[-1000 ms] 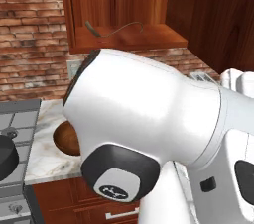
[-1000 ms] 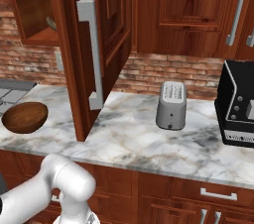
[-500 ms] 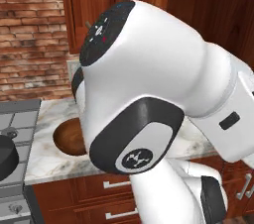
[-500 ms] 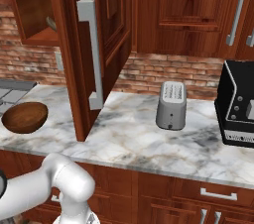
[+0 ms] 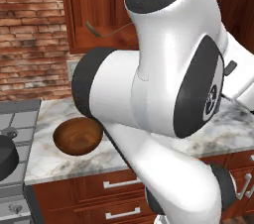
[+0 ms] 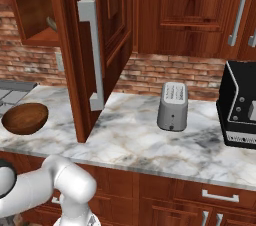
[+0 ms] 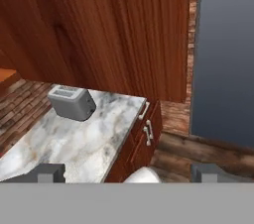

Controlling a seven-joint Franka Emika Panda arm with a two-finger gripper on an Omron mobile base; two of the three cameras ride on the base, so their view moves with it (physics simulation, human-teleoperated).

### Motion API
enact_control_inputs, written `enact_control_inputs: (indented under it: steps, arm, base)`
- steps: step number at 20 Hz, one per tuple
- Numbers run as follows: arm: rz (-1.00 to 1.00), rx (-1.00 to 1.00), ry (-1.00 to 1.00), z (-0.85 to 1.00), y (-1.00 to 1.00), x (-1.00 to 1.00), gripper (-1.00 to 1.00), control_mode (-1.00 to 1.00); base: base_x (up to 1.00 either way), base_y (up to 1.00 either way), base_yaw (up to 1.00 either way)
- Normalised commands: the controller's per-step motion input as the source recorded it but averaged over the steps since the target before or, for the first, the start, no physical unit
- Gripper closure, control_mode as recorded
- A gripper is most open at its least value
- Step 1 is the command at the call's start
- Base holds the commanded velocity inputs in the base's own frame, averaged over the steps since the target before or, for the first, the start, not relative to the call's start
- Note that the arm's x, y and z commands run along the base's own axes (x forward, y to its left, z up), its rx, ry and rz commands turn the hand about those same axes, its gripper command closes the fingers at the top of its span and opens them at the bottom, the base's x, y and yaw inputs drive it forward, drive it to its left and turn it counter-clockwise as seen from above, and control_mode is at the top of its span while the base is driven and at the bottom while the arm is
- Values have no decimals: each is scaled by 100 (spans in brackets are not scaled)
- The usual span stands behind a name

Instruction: Open the cabinet and move the ladle to the pot. Then close the cabinet.

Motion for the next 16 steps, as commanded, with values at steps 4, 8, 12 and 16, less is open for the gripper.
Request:
enact_control_inputs:
  steps: [4,8,12,16]
  arm:
    - [38,1,0,0,0,80,-100,-100]
    - [25,2,-4,-3,0,38,-100,-100]
    - [12,0,-22,-12,0,4,-100,-100]
    - [3,5,-23,-19,0,0,-100,-100]
  base:
    - [0,0,0]
    - [0,0,0]
    - [0,0,0]
    - [0,0,0]
